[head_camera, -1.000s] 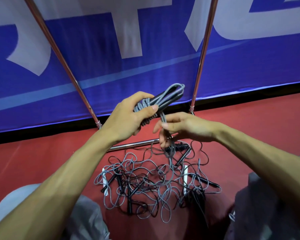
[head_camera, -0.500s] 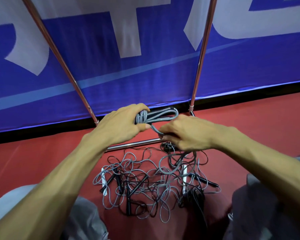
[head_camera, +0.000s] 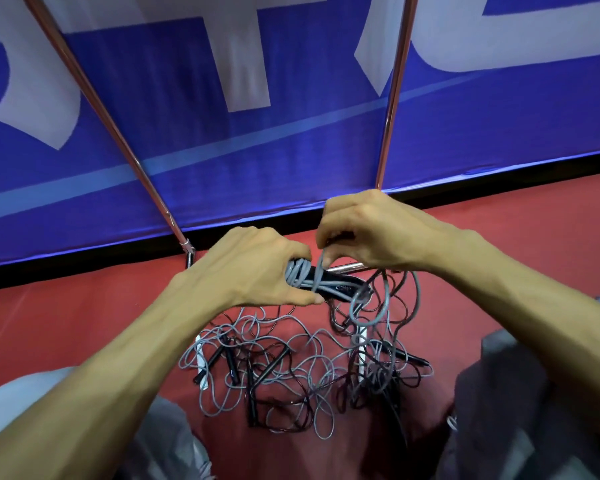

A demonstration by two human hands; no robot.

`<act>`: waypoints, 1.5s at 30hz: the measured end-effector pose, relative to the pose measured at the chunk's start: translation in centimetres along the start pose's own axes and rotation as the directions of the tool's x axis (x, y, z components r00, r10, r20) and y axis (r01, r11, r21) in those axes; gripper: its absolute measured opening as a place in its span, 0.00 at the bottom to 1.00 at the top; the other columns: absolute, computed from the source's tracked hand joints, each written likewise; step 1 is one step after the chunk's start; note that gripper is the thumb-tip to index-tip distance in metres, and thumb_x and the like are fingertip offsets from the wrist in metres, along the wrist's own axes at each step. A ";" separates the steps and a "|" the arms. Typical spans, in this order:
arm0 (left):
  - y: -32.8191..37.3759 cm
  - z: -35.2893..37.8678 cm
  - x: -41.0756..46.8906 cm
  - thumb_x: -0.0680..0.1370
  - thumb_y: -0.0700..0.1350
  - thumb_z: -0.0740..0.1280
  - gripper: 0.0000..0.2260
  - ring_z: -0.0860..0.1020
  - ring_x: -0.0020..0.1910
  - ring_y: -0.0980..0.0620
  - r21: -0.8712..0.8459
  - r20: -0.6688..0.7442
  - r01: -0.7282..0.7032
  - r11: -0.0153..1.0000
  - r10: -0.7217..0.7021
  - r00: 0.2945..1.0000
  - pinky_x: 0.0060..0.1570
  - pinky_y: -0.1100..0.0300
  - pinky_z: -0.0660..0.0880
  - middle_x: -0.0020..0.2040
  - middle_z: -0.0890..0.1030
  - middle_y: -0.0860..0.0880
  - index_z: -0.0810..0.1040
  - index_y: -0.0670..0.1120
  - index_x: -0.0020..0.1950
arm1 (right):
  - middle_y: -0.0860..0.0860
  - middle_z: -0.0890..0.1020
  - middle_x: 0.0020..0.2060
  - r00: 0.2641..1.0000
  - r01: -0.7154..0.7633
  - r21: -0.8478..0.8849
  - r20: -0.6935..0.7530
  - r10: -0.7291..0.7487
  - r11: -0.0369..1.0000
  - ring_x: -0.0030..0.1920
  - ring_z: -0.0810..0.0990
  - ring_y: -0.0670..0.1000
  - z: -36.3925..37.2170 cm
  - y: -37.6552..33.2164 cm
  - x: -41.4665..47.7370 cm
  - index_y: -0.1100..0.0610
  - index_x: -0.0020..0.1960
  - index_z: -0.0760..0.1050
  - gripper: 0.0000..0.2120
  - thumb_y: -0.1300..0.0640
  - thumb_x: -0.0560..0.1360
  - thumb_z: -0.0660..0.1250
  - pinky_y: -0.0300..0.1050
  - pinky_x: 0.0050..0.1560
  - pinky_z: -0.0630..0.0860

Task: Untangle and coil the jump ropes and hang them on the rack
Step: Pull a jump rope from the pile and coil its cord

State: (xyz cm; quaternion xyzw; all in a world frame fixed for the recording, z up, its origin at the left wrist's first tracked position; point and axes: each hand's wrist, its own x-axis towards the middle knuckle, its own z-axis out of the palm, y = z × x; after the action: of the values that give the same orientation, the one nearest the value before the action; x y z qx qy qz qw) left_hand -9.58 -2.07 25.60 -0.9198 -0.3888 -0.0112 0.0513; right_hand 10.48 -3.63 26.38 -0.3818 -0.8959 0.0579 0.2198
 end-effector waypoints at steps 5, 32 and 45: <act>-0.1 -0.4 -1.0 0.67 0.69 0.63 0.18 0.74 0.34 0.51 -0.349 -0.002 -0.056 0.935 0.059 0.998 0.36 0.56 0.73 0.32 0.78 0.51 0.78 0.57 0.46 | 0.51 0.80 0.31 0.982 -0.164 0.135 0.113 0.149 0.977 0.33 0.74 0.49 -0.9 1.2 -0.2 0.55 0.39 0.82 0.15 0.42 0.67 0.72 0.38 0.33 0.69; -4.5 0.0 0.2 0.77 0.59 0.64 0.11 0.77 0.40 0.43 -0.651 -0.151 0.423 0.631 -0.653 0.742 0.41 0.51 0.71 0.37 0.78 0.51 0.71 0.57 0.56 | 0.55 0.76 0.39 0.821 -0.568 0.592 0.365 0.439 0.571 0.31 0.79 0.50 4.3 0.5 0.5 0.62 0.53 0.77 0.14 0.72 0.69 0.71 0.42 0.36 0.78; -4.0 1.2 0.1 0.76 0.53 0.67 0.17 0.77 0.49 0.41 -0.101 0.000 0.358 0.928 -0.360 0.933 0.43 0.56 0.65 0.50 0.73 0.50 0.68 0.58 0.63 | 0.50 0.83 0.37 0.993 -0.072 -0.059 0.087 0.077 0.996 0.38 0.80 0.51 1.8 -0.9 0.3 0.55 0.49 0.81 0.11 0.51 0.77 0.63 0.47 0.40 0.75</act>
State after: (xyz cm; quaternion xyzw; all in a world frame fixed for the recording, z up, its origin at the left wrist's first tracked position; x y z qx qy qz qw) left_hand -12.39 0.88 24.77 -0.8344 -0.5490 -0.0481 0.0061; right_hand 8.87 -3.92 25.13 -0.4181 -0.8911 0.0580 0.1667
